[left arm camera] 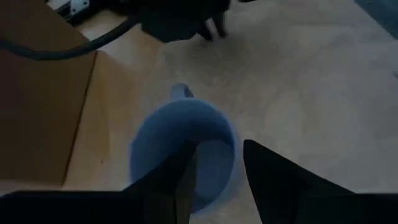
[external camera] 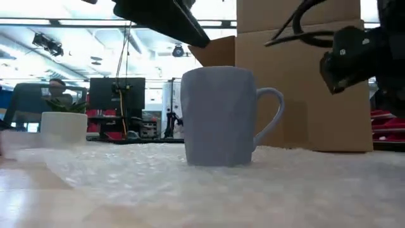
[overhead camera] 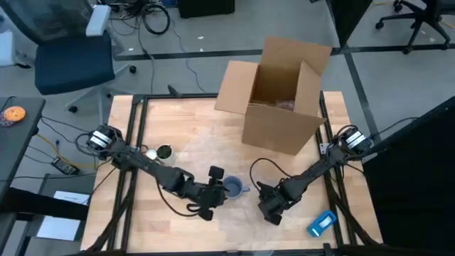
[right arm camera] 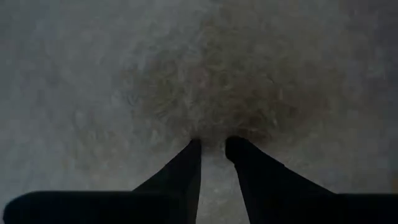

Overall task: Wrap mug
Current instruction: Wrap the purple mug with the bubble wrap

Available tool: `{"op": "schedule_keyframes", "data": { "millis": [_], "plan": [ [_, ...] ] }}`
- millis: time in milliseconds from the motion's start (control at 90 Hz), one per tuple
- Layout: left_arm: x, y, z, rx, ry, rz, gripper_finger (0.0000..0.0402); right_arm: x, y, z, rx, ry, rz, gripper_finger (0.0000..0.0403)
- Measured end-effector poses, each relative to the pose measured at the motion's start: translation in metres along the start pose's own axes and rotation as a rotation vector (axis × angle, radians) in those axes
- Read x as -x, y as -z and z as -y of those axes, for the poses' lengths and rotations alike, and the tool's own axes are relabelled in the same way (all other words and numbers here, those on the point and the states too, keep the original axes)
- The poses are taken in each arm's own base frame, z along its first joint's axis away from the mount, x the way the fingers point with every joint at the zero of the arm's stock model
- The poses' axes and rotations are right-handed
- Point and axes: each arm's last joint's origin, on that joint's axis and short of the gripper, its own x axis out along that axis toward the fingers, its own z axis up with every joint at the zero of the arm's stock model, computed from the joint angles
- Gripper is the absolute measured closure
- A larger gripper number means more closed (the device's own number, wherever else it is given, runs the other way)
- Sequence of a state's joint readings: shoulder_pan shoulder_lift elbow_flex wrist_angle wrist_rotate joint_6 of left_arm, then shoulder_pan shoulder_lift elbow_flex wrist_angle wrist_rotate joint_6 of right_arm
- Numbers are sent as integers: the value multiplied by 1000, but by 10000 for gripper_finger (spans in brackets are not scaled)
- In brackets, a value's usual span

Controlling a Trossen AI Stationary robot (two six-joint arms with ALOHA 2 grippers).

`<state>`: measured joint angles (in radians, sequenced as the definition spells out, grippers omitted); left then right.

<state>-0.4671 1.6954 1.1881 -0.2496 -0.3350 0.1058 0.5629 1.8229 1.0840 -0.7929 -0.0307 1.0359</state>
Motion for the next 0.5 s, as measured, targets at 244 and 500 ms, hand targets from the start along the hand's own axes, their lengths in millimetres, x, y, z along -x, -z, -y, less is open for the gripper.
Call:
{"op": "schedule_keyframes", "data": {
  "millis": [244, 500],
  "plan": [
    [-4, 1, -3, 44, 63, 2, 284, 5, -10, 17, 30, 66, -8, 331],
    [-32, 1, -10, 67, 98, -100, 284, 6, -21, 23, 34, 61, 3, 331]
  ]
}}
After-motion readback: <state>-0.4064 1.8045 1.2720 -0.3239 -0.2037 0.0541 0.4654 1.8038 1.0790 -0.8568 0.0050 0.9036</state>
